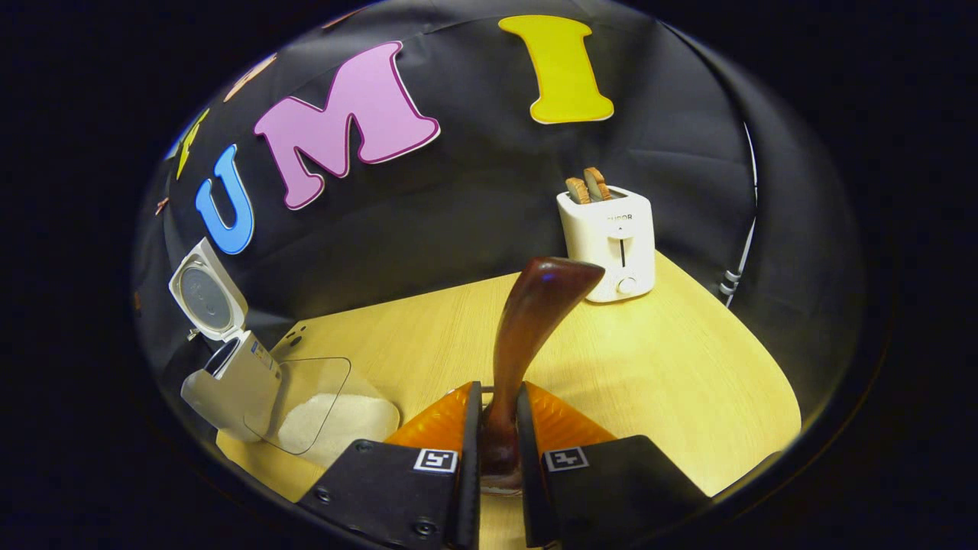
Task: Close the left gripper, press the button to open the rice cooker; take a wooden spoon from the chopstick holder with the right hand, scoop a spoonful of rice and pour it into the rice cooker, then put the wooden spoon back into the chopstick holder.
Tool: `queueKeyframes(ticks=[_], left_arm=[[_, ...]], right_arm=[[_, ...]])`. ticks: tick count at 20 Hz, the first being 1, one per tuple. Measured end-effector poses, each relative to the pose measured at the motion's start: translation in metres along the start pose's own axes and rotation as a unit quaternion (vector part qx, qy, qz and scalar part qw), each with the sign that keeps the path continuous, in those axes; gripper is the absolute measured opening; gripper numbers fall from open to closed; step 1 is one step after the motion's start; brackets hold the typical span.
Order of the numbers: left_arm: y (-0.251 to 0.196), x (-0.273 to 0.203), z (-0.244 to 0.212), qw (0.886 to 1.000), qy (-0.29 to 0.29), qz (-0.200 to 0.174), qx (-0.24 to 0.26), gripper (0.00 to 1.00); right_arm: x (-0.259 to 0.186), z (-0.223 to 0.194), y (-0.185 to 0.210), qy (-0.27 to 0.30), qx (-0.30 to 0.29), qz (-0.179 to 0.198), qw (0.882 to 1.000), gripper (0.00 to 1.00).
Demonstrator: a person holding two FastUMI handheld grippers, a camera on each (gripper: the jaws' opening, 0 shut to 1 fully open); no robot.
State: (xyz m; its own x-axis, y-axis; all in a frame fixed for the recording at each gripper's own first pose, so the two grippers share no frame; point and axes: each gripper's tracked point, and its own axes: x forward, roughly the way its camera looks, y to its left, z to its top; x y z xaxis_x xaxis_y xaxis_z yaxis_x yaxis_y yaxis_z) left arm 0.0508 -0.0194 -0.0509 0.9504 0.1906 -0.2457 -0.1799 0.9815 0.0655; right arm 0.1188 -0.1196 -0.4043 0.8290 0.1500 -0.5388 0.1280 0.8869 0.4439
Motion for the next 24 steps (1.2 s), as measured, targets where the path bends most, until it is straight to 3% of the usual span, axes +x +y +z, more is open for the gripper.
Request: queueKeyframes(ticks=[4,6,16,24], left_arm=[[0.005,-0.004,-0.003,1.0,0.001,0.001,0.002,0.92],[0.007,-0.004,-0.002,1.0,-0.001,0.0,0.0,0.91],[0.023,-0.006,-0.005,1.0,-0.013,-0.002,-0.025,0.9],[0.05,-0.009,-0.013,0.999,-0.019,0.008,-0.048,0.9]], right_arm=[[-0.002,-0.001,0.003,0.006,0.003,0.012,1.0,0.22],[-0.006,-0.001,0.003,0.009,0.006,0.009,1.0,0.15],[-0.044,0.056,0.019,-0.051,-0.019,0.004,0.999,0.15],[-0.062,0.099,0.097,-0.085,-0.028,0.064,0.994,0.14]])
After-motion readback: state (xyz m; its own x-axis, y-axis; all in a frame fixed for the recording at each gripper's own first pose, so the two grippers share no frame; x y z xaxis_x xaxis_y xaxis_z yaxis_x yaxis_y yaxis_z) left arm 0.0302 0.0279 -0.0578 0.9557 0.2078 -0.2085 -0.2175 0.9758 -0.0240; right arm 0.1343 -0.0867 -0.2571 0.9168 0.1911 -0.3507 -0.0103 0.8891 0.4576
